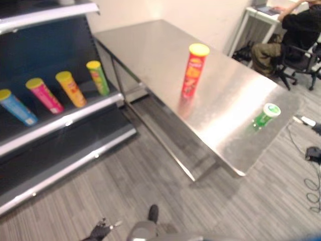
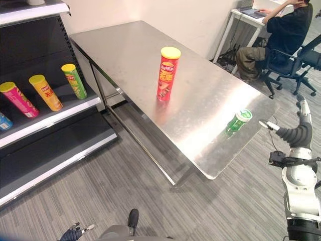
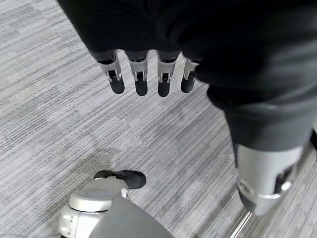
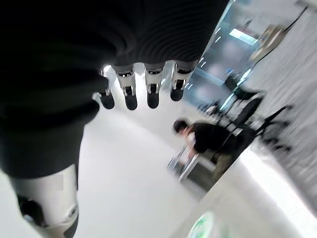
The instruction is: Put the goods on the table back onto the shelves and tidy them up.
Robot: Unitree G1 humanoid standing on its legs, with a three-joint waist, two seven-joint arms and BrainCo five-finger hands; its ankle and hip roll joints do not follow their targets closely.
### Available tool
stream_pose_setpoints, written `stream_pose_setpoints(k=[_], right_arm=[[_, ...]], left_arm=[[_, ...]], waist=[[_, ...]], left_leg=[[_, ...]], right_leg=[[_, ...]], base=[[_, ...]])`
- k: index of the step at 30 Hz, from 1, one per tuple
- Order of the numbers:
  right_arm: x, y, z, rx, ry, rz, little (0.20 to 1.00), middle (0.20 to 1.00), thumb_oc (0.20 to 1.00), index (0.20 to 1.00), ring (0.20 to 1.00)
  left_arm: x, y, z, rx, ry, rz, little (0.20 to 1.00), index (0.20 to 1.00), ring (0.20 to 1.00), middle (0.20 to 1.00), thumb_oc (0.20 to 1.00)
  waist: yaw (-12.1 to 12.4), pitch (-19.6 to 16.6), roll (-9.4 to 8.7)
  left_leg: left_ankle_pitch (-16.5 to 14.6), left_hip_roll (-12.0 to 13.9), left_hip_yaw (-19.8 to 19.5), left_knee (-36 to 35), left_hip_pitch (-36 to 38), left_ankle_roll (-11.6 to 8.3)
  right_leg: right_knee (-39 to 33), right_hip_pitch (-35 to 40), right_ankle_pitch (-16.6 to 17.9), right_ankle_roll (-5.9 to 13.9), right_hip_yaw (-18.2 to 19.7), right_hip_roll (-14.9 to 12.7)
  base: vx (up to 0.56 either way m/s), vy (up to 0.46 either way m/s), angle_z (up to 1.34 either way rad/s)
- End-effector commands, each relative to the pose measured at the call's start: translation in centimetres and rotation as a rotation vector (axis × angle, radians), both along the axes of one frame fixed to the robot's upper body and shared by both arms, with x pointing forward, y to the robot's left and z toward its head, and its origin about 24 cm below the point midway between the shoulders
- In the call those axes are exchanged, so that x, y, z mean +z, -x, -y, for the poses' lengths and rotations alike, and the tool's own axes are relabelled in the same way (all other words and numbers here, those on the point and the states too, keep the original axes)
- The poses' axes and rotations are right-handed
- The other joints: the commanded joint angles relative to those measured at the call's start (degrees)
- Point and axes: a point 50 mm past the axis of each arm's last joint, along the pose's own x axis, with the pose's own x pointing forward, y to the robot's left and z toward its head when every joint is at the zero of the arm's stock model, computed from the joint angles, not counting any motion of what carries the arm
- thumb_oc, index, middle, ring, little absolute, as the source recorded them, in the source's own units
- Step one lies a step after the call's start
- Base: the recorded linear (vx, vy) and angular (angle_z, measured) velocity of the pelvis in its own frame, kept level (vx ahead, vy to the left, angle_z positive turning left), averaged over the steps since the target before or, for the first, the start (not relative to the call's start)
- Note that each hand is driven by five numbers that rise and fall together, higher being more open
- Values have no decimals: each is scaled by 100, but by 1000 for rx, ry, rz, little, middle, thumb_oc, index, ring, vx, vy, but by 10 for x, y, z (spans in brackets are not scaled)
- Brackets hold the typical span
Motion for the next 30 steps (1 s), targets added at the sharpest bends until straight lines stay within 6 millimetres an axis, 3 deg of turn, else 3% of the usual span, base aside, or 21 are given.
stream_pose_setpoints(k=[1, 11, 18, 25, 30], right_arm=[[23, 5, 10, -36, 52, 80, 1000, 1000, 1000, 1000, 1000], [34, 17, -5, 31, 34, 183, 1000, 1000, 1000, 1000, 1000], [40, -6, -34, 214, 27, 195, 1000, 1000, 1000, 1000, 1000], [30, -25, -29, 184, 70, 78, 1000, 1000, 1000, 1000, 1000], [35, -41, -25, 160, 173, 10, 1000, 1000, 1000, 1000, 1000]], left_arm=[[0, -11, 3, -10, -3, 13, 1000, 1000, 1000, 1000, 1000], [0, -15, 11, -52, 25, 35, 1000, 1000, 1000, 1000, 1000], [2, -23, 13, -72, 28, 69, 1000, 1000, 1000, 1000, 1000], [1, -20, 13, -104, 17, 45, 1000, 1000, 1000, 1000, 1000], [1, -19, 13, -132, 7, 32, 1000, 1000, 1000, 1000, 1000]], waist=[[-10, -144, 160], [-274, -112, 320], [-279, -110, 380], [-174, -91, 410], [-88, -20, 436]], left_leg=[[-1034, 486, 41, 46, 663, -358], [-1120, 508, 271, 46, 813, -318], [-1145, 488, 398, 46, 872, -298], [-1130, 485, 327, 46, 851, -318], [-1084, 507, 269, 46, 758, -346]], right_leg=[[17, -549, 499, 419, -27, -341], [10, -599, 546, 439, 214, -342], [4, -611, 584, 456, 301, -373], [4, -590, 561, 450, 201, -393], [4, -659, 562, 436, 161, -380]], base=[[-7, 3, -7], [2, 17, -20], [-6, 19, -12], [8, -14, 1], [-2, -39, 1]])
